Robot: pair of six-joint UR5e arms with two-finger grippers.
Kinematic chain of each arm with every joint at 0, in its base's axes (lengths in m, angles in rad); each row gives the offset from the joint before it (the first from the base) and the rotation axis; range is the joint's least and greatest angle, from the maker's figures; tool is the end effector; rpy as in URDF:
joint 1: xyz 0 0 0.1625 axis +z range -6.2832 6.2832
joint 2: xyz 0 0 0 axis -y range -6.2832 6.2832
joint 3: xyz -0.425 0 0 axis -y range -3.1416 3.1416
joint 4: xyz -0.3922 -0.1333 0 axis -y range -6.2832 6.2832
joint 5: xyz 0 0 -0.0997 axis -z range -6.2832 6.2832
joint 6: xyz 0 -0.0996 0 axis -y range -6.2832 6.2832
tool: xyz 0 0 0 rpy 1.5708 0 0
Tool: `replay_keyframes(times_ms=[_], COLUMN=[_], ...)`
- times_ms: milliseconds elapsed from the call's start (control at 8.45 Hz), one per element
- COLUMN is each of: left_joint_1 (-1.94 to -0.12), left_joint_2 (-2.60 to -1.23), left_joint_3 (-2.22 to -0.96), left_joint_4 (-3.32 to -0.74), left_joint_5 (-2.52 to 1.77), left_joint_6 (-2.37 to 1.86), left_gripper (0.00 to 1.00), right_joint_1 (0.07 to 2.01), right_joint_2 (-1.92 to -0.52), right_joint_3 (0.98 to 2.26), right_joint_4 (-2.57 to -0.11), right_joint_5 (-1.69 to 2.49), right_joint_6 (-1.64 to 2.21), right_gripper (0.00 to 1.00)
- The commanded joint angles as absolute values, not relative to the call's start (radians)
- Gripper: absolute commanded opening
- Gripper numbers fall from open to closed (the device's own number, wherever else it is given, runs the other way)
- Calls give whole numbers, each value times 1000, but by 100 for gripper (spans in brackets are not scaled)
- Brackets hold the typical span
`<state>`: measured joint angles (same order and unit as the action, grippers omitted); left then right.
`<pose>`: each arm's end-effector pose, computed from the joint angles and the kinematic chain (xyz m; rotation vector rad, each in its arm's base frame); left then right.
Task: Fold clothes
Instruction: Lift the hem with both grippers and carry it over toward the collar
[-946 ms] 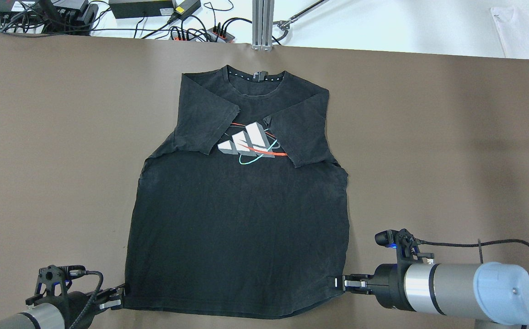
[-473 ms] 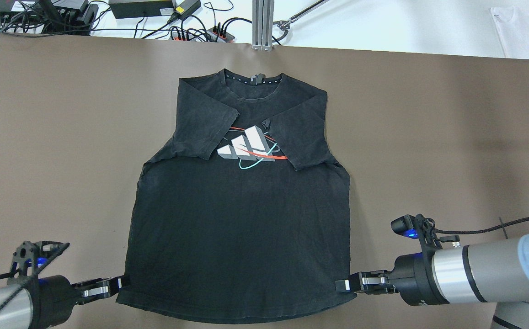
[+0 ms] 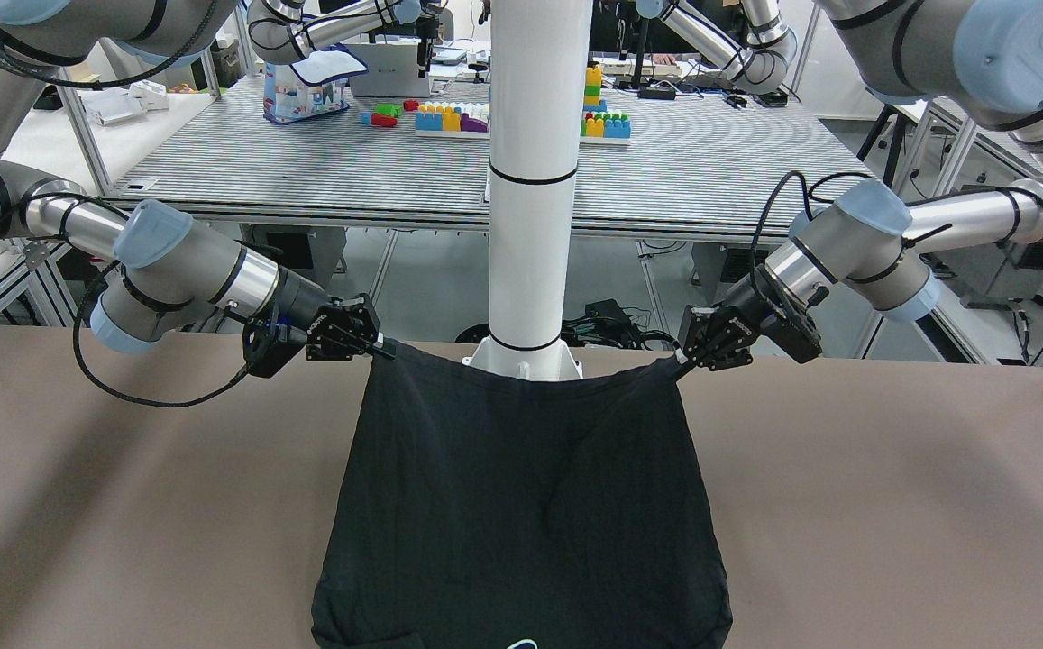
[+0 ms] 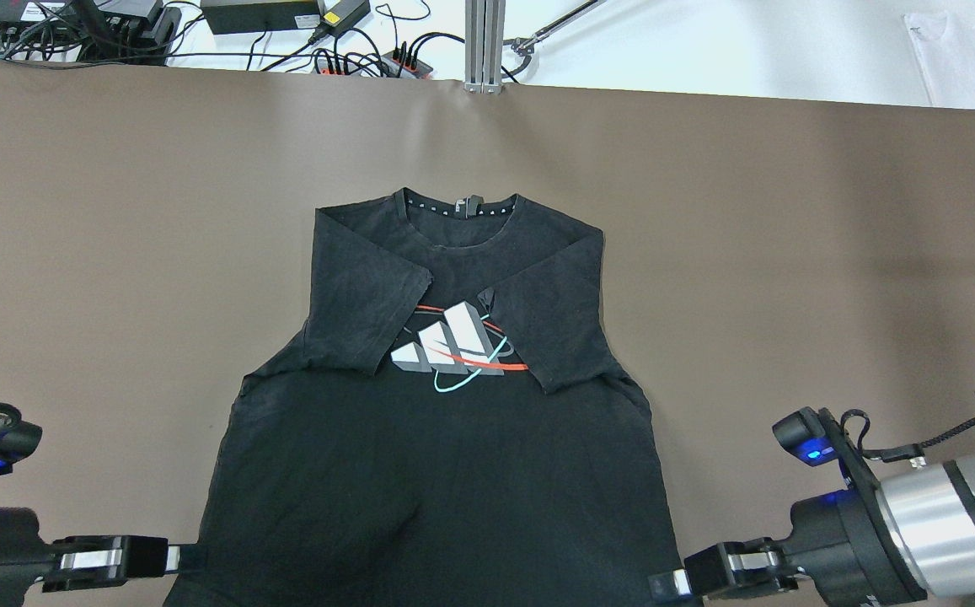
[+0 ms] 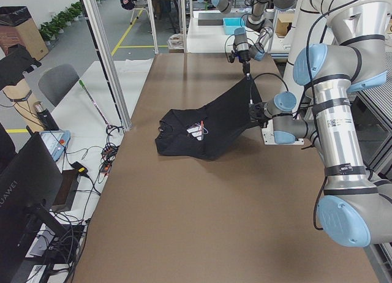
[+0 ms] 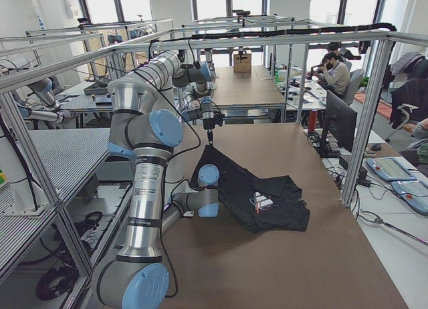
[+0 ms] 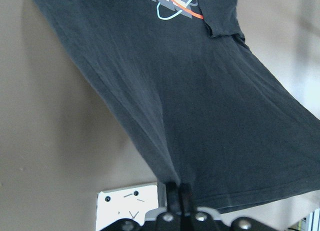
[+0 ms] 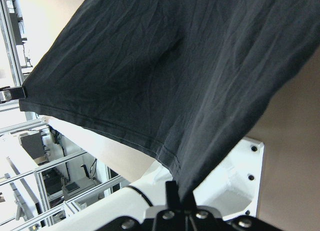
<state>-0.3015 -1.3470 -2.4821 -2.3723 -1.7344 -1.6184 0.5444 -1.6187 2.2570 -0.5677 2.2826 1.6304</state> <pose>0.2659 -0.2053 0.2367 0.0570 1.4911 -0.1601 -0.2750 -0.2463 0.2486 -0.1478 -1.6188 -0.1194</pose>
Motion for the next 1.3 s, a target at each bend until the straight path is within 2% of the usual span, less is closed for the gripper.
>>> replay_keyframes(times_ms=[0, 355, 592, 710, 946, 1183], left_joint_1=[-314, -318, -356, -395, -565, -652], left_joint_2=[-1354, -1397, -1419, -1457, -1579, -1646], left_joint_3=[-2511, -2468, -2444, -2404, -2241, -2153], left_joint_4=[-2370, -2364, -2362, -2361, -2361, -2361], left_joint_5=[-1781, -1609, -1609, -1612, -1755, -1805], left_joint_6=[-1620, -1618, -1618, -1618, -1614, -1612], left_gripper=[0, 0, 0, 0, 0, 0], right_joint_1=[549, 613, 668, 676, 666, 666], right_joint_2=[-1668, -1597, -1589, -1565, -1539, -1482], right_joint_3=[2243, 2125, 2099, 2086, 2019, 1955], right_joint_4=[-417, -417, -420, -429, -428, -431], right_joint_5=[2329, 2249, 2247, 2229, 2120, 2044], right_joint_6=[1687, 1619, 1545, 1546, 1543, 1542], right_gripper=[0, 0, 0, 0, 0, 0])
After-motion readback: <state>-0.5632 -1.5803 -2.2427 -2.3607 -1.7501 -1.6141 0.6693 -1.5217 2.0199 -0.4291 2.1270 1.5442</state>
